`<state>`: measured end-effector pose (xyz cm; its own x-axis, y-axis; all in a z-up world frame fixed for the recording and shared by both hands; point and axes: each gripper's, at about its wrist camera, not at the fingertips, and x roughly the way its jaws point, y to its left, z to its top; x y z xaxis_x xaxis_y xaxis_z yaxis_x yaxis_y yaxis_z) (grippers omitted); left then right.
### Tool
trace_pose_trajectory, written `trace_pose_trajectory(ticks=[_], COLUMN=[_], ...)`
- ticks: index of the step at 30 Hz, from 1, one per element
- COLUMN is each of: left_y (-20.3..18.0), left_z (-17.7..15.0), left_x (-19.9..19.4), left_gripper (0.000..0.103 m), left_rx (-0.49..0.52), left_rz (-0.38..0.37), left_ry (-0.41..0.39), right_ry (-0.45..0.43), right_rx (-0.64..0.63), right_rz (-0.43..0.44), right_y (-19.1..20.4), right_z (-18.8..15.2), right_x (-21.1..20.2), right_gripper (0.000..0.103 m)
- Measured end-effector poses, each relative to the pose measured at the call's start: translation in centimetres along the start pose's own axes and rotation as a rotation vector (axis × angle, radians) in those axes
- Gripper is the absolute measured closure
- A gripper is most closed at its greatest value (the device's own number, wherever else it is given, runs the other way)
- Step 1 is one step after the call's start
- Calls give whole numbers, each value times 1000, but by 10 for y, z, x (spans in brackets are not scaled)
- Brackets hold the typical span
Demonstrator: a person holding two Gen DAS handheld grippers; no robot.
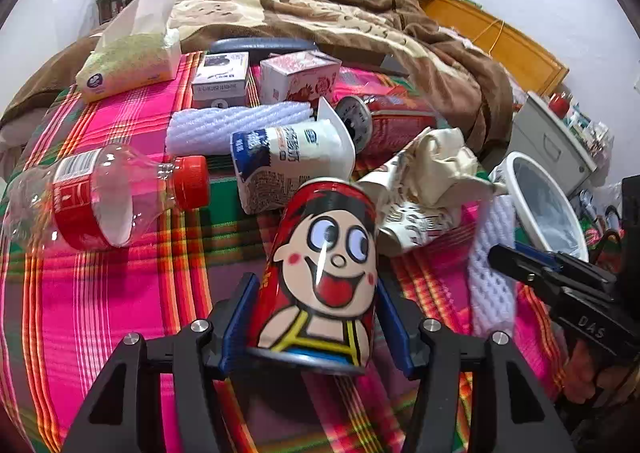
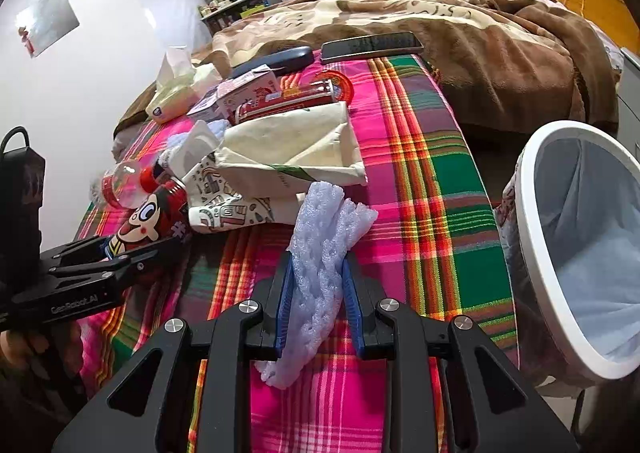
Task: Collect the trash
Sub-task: 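Lift the foam net with the right tool while the left tool grasps the red cartoon can, then carry both items over the white bin and open both tools to drop them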
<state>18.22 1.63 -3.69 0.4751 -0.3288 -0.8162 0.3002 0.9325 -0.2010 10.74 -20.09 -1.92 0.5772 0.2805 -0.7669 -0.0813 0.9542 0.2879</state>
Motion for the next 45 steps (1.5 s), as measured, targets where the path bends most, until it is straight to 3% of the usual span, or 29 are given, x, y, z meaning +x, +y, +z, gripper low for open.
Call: trace_pose_trajectory(ticks=[5,15,19,23,26,28,37,45], left_y=[0,-4,-3,1,0,-6,-16,-51], left_z=[-8,-31,-26,-19,-17,-18,-21,-12], left_x=[-14,-13,-8,-3,-2,-5,-27,-52], left_gripper=[47,47,41,38,40,50,51,50], left_rx=[-35,-77,-87,-110,-104,-72,-71,-17], left_rz=[23,2,34,11,18,42,56,21], left_ry=[-42,-24,-14,3,5,-9,-55,-115], right_ry=[-3,-9,-13,-12,-15,-19,-44,-106], right_rx=[-1,-4,-9,-5,-8,-7,-2,24], right_rz=[9,18,17,15,17,19,29,7], right_y=[0,0,0,-1,-1,-1,-6,-27], right_z=[-3,-5,-5,-5,-5,-5,-4,1], right_x=[-4,-9,-11,-12,-13,-14,-23,-48], right_gripper=[78,78,78,78,78,78,78,78])
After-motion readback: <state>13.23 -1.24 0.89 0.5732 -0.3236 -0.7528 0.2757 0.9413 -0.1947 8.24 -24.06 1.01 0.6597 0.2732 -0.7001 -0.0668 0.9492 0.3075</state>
